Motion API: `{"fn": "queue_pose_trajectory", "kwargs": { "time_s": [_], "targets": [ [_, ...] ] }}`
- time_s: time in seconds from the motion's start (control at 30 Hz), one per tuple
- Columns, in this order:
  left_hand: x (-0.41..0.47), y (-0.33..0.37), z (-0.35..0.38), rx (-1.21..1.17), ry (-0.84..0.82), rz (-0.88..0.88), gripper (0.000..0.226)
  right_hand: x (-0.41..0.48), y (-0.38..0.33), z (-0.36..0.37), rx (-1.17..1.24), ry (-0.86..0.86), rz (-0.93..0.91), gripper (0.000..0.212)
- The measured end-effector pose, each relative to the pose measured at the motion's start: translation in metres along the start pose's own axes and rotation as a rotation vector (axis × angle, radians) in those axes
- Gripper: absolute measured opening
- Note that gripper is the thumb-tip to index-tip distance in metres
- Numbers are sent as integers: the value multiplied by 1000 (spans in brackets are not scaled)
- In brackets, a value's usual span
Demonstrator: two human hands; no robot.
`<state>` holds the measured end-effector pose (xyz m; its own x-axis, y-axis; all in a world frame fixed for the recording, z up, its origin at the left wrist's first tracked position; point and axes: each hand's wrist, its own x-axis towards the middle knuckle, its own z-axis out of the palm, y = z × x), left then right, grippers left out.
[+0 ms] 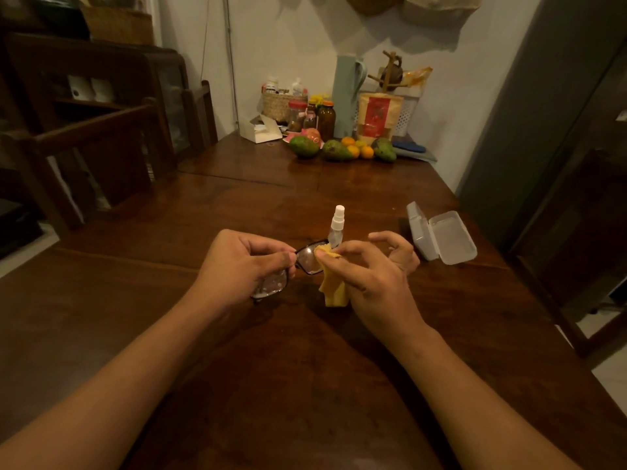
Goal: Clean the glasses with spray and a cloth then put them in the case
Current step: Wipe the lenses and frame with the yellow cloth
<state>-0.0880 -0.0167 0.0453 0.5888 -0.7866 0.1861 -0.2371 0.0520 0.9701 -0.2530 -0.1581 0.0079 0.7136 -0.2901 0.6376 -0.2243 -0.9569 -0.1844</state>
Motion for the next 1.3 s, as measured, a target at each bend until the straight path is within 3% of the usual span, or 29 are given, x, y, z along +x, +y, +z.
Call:
{"fn": "queue_pose_trajectory", "kwargs": {
  "time_s": [0.2, 0.43, 0.63, 0.87, 1.1, 1.3],
  "targets": [
    [-2, 0, 2, 27, -24, -11, 9, 1, -1, -2, -34, 31, 52, 42],
    [-2, -1, 1, 52, -23, -12, 11, 0, -8, -2, -15, 0, -101, 34],
    [1, -3, -1, 31, -28, 17, 11, -1, 2, -2, 4, 17, 35, 35],
    [-1, -2, 1, 32, -21, 14, 12, -2, -2, 0, -40, 65, -73, 35],
    [-3, 3, 4, -10, -36, -12, 9, 0, 4, 0, 26, -17, 129, 42],
    [-3, 1, 3, -7, -25, -22, 9, -2, 1, 2, 87, -40, 118, 41]
  ]
}}
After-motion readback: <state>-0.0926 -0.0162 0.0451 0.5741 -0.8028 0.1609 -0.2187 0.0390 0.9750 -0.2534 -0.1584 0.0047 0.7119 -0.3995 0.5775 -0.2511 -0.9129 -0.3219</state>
